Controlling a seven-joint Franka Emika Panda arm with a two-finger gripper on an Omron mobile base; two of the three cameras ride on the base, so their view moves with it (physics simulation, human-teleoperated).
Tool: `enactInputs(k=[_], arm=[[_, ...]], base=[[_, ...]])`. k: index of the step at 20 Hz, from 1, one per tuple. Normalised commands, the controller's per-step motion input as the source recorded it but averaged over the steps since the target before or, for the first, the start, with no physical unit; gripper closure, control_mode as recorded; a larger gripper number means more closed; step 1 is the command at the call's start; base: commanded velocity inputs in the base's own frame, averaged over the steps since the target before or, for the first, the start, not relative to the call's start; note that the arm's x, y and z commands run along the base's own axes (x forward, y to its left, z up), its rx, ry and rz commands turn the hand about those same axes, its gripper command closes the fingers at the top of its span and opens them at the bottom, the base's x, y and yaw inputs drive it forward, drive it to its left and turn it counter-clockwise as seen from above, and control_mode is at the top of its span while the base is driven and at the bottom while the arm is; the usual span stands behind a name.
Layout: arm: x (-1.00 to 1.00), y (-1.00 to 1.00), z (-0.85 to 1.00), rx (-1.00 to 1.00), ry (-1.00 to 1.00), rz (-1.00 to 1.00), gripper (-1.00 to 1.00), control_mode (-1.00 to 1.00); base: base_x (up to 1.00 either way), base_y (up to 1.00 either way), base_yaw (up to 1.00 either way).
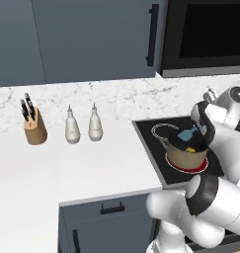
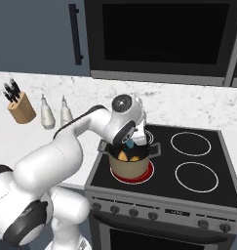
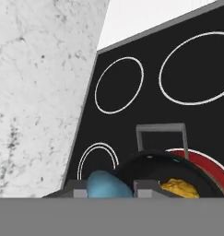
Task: Put the squash and potato in the pot. Retrieve the spatula and lightly stir the vegetables in the pot.
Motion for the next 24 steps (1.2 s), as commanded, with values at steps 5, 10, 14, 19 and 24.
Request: enactInputs(k=[5,10,14,19,24], arm=[[-0.39,-0.04,-0.15,-0.14,0.01,-0.18,1.0,-1.0],[-0.29,0.0,-0.01,-0.02,0.14,-0.12,1.0,-1.0],[-0.09,0.07,0.1,0.06,0.28,-0.06,1.0,-1.0],[0.0,0.39,0.26,0.2,0.24,0.0,1.0,-1.0],[0.0,0.34,0.19,0.15,0.15,0.0,1.0,-1.0]], base=[[0.0,0.0,0.0],[0.0,0.0,0.0],[0.0,0.0,0.0],[0.0,0.0,0.0],[0.0,0.0,0.0]])
